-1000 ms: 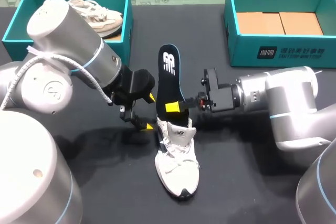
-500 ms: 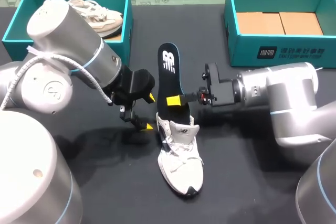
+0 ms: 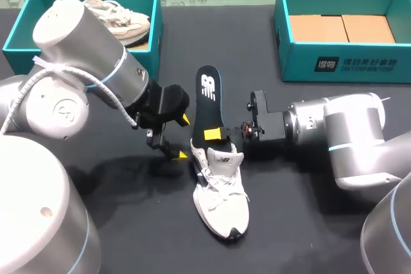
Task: Take the shoe out of the shoebox, open the shoe tongue, remove and reinsert the insole, then place the shoe into the shoebox
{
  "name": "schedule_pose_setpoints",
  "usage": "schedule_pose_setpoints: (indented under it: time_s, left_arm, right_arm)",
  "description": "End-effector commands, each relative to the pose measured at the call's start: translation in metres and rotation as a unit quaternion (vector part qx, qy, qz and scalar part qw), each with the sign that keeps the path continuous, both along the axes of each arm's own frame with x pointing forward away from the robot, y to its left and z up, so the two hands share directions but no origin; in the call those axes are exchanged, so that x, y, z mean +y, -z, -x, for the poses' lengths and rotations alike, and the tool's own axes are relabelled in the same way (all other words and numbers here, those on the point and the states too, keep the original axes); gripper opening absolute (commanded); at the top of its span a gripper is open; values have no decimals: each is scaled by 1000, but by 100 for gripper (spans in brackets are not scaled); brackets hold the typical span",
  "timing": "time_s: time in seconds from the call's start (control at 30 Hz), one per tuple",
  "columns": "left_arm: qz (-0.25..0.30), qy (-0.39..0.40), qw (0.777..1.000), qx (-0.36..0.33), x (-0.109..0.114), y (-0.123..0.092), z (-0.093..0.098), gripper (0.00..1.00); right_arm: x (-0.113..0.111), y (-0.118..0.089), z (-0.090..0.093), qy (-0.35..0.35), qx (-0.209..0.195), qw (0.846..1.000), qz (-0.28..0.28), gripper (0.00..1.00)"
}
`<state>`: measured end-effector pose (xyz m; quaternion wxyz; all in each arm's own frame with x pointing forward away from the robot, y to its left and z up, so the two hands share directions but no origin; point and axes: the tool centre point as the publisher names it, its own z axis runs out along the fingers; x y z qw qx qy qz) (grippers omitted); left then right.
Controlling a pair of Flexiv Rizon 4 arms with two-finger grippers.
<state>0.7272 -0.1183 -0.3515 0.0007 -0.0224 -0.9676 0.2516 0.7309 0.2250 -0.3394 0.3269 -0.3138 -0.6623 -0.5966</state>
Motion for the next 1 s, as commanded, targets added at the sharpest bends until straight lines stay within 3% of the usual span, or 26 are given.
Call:
schedule_pose_setpoints:
  time_s: [0.03,0.23,0.43,0.47,0.53,0.6,1.0]
  left_arm:
    - [-1,0,1000,-1,0,0,1,100]
    - [-1,0,1000,-1,0,0,1,100]
    - [-1,0,1000,-1,0,0,1,100]
    - [-1,0,1000,-1,0,0,1,100]
    - [-1,0,1000,-1,0,0,1,100]
    - [-1,0,1000,-1,0,0,1,100]
    - [-1,0,1000,-1,0,0,1,100]
  right_arm:
    - [3,9,12,7,5,1000,6,0]
    - [6,9,22,13,14,1000,20,0]
    - [6,0,19,8,-7,1000,18,0]
    - [6,-2,18,6,-8,1000,17,4]
    - [6,-4,15,4,-13,1000,18,26]
    - [7,-6,12,2,-16,1000,19,30]
    - [8,-22,7,-4,-35,999,33,27]
